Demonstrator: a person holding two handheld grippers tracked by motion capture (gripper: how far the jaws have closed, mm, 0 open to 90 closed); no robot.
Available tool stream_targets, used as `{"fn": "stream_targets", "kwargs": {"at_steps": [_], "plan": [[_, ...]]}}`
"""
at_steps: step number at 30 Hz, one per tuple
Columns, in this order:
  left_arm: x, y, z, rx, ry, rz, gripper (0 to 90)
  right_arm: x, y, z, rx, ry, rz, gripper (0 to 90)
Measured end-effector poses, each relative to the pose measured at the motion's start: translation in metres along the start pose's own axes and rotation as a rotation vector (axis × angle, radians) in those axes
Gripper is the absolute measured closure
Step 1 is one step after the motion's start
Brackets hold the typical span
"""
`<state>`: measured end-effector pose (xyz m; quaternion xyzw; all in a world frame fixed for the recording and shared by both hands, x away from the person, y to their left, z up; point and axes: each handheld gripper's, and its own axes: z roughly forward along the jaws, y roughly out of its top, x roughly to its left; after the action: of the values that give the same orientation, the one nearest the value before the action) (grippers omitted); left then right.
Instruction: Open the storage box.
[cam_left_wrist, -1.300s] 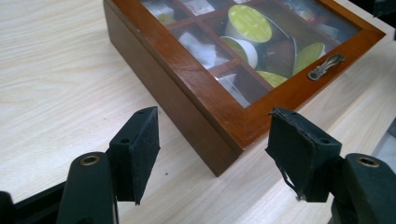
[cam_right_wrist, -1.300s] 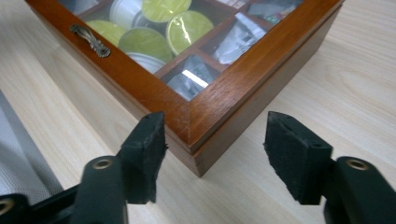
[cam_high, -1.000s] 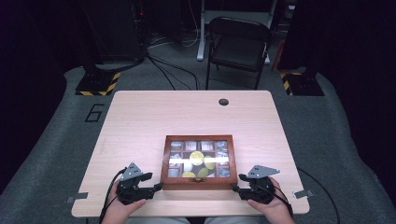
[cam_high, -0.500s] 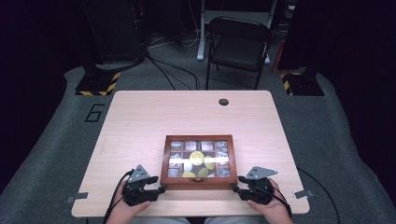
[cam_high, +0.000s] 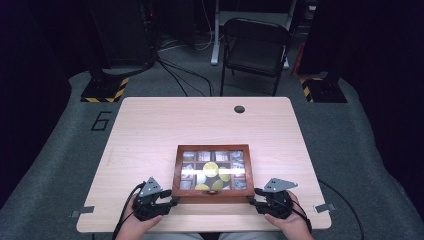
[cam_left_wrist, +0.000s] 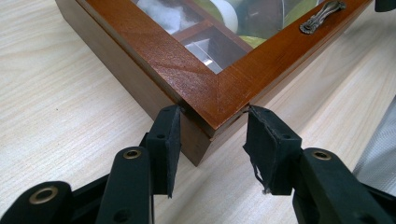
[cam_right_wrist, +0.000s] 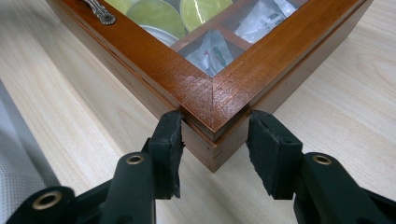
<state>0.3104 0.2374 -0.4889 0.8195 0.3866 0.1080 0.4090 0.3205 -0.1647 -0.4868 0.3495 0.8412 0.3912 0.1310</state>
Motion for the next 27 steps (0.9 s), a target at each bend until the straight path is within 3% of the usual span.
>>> {"fn": "stream_targets", "kwargs": {"at_steps": [14,16,19,24,27], "plan": [[-0.004,0.005,-0.004,-0.035,0.012,0.005,52.3,0.001,0.007,-0.005,-0.027,0.004,0.011,54.6],[-0.004,0.007,-0.004,-0.045,0.016,0.010,51.3,0.001,0.008,-0.006,-0.028,0.002,0.018,54.6],[-0.002,0.011,-0.006,-0.061,0.007,-0.022,48.6,0.000,0.012,-0.009,-0.048,0.019,0.046,54.7],[0.000,0.019,-0.011,-0.078,0.032,-0.013,43.4,-0.003,0.020,-0.015,-0.071,0.036,0.076,53.8],[0.001,0.025,-0.013,-0.079,0.032,0.000,42.7,-0.004,0.023,-0.016,-0.073,0.026,0.054,50.1]]}}
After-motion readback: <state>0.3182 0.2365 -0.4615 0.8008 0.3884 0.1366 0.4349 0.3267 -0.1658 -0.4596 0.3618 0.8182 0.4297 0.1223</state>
